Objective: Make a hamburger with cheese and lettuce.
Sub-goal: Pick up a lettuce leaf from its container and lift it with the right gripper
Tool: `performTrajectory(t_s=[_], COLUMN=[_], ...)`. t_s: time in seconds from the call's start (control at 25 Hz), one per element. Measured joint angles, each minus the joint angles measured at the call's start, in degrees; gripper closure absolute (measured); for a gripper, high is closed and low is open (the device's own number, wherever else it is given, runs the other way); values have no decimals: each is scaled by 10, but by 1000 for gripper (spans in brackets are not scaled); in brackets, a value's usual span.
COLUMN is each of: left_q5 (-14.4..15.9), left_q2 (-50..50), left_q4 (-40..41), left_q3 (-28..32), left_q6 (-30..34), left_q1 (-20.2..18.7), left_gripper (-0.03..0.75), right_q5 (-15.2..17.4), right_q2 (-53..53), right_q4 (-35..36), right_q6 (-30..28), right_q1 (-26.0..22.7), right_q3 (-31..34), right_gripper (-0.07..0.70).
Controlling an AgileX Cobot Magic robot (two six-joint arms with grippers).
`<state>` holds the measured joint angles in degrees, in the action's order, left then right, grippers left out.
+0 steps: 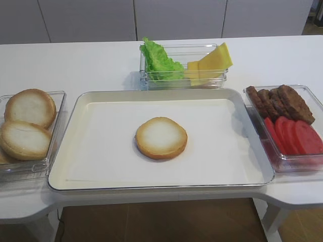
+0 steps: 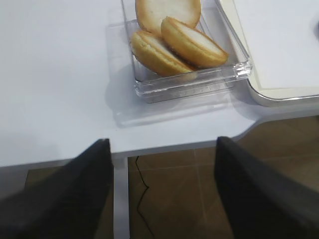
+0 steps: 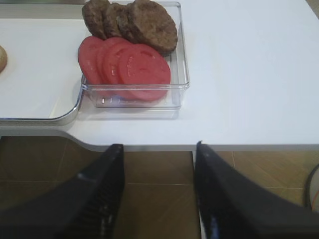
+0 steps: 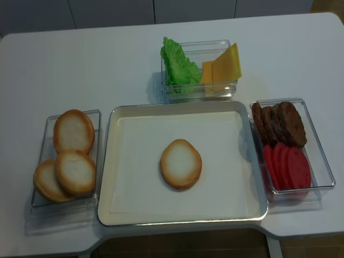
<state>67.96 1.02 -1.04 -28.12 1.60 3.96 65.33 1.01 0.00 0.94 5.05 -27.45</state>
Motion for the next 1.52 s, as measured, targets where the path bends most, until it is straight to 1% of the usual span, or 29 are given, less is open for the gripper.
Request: performTrajectory(t_s=[0.08, 0.16, 0.24, 0.36, 0.48, 0.6, 0.72, 0.8, 0.84, 1.04, 1.12, 1.28, 1.52], left_q5=[0, 0, 0, 0, 0, 0, 0, 0, 0, 0, 0, 0, 0], left_q2=[0, 0, 0, 0, 0, 0, 0, 0, 0, 0, 0, 0, 0], left_q4=[0, 0, 0, 0, 0, 0, 0, 0, 0, 0, 0, 0, 0], left_q3=[0, 0, 0, 0, 0, 0, 0, 0, 0, 0, 0, 0, 0], left_q6=[0, 0, 0, 0, 0, 0, 0, 0, 0, 0, 0, 0, 0], left_q1=[0, 0, 0, 0, 0, 0, 0, 0, 0, 0, 0, 0, 0], left_gripper=[237, 237, 237, 237, 237, 237, 237, 237, 237, 237, 237, 237, 237], right_q5=[0, -6, -13, -15, -15, -15, -26, -42, -50, -109, -125, -134, -136], right_q2=[0, 0, 0, -3, -42, -106, -190, -246, -277, -429, -497, -621, -769], right_q4=[0, 14, 42, 85, 114, 132, 140, 150, 159, 210, 228, 259, 321], right_q6=[0, 16, 27, 32, 32, 16, 9, 4, -4, -51, -67, -108, -171], right_q1=[0, 0, 0, 0, 0, 0, 0, 0, 0, 0, 0, 0, 0], right_q3=[0, -7, -23, -53, -83, -116, -152, -178, -189, -254, -283, -353, -463], right_gripper=[270, 270, 270, 270, 270, 270, 270, 270, 270, 270, 270, 270, 286])
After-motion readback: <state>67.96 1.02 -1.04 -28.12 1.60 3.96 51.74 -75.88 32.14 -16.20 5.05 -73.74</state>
